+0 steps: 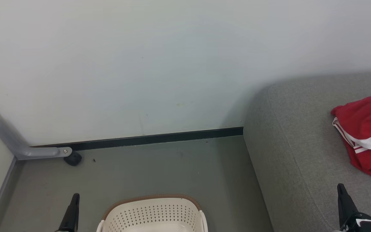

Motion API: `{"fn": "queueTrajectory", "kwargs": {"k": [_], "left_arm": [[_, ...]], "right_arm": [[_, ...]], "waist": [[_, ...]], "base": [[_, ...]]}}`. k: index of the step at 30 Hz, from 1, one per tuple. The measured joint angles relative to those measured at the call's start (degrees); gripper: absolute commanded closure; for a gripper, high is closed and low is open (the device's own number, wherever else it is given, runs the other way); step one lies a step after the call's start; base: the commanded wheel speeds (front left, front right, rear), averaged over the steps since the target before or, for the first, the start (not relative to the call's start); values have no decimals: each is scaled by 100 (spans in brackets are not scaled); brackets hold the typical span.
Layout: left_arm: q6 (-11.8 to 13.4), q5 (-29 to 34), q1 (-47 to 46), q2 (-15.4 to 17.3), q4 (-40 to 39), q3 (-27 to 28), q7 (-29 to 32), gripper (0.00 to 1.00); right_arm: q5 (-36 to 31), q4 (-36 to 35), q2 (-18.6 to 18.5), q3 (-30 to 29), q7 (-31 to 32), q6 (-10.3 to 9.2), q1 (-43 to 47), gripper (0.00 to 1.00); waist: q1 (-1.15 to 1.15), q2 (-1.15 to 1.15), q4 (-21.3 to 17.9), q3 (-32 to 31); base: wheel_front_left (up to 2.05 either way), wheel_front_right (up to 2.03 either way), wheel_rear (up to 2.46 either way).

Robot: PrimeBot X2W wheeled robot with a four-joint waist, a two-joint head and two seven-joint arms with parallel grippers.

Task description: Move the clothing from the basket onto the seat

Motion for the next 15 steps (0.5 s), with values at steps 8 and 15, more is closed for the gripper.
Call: {"fn": "queueTrajectory", "kwargs": {"k": [8, 15], "left_arm": [[0, 0, 0, 0, 0, 0, 0, 100], [1, 0, 0, 0, 0, 0, 0, 100]], "right_arm": [[0, 0, 0, 0, 0, 1, 0, 100], [0, 0, 1, 0, 0, 0, 1, 100]], "waist": [[0, 0, 0, 0], [0, 0, 0, 0]], "base": [[0, 0, 0], [0, 0, 0]]}}
